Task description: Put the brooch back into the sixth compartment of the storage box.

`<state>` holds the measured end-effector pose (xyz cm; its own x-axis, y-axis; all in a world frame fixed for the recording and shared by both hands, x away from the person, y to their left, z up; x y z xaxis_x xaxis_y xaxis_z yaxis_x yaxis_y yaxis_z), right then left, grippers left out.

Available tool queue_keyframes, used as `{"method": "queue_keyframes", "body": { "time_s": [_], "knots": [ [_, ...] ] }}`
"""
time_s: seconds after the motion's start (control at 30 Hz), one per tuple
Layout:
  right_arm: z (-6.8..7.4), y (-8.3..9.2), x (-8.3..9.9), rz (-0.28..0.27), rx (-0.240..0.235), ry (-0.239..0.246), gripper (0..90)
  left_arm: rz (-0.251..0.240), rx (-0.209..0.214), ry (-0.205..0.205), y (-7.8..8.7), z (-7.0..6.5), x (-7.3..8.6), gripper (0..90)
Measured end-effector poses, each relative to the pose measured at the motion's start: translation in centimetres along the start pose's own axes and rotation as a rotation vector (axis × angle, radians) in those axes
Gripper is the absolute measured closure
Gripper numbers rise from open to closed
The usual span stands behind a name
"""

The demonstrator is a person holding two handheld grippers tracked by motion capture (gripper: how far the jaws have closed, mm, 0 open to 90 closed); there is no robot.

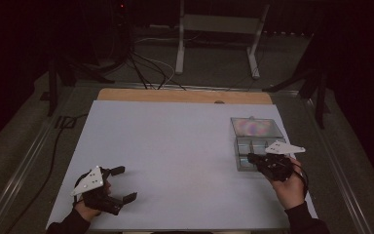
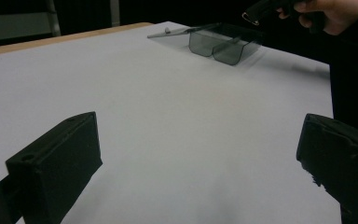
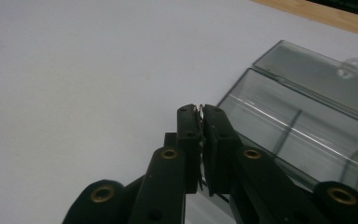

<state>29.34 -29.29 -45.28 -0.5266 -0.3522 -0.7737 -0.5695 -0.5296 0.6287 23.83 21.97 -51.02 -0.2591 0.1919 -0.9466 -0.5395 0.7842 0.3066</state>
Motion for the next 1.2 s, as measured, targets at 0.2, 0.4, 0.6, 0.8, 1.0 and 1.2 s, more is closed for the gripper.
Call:
{"method": "queue_keyframes", "body": {
  "time_s": [0.2, 0.4, 0.6, 0.8, 1.0, 1.2],
  "knots": [
    [-1.0, 0.4, 0.2, -0.002, 0.028, -0.017, 86.1, -0.002, -0.001, 0.001, 0.0, 0.0, 0.0, 1.2],
    [-2.1, 0.7, 0.6, -0.004, 0.056, -0.043, 86.1, 0.0, -0.001, -0.001, 0.0, 0.0, 0.0, 1.2],
    [-3.1, 1.2, 1.0, -0.004, 0.082, -0.063, 86.1, 0.0, 0.0, -0.001, 0.0, 0.0, 0.0, 1.2],
    [-4.0, 1.6, 1.3, -0.001, 0.113, -0.083, 86.1, 0.003, 0.001, -0.002, 0.0, 0.0, 0.0, 1.2],
    [-4.9, 1.9, 1.7, 0.002, 0.137, -0.099, 86.1, 0.004, -0.001, -0.001, 0.0, 0.0, 0.0, 1.2],
    [-5.7, 2.4, 2.0, -0.001, 0.165, -0.117, 86.0, 0.002, -0.001, -0.002, 0.0, 0.0, 0.0, 1.2]
  ]
}}
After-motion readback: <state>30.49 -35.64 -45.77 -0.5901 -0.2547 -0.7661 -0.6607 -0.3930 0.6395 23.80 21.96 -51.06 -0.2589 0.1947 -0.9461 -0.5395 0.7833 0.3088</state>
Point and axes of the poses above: each handheld gripper's, and its own axes: y roughly backward along the jaws, x roughly out of its underside, z roughly to its left, the point moved 1 cm from there along -y, roughly forward along the jaws, and after that the axes turned 5 degrees about -x, right-handed, at the moved point
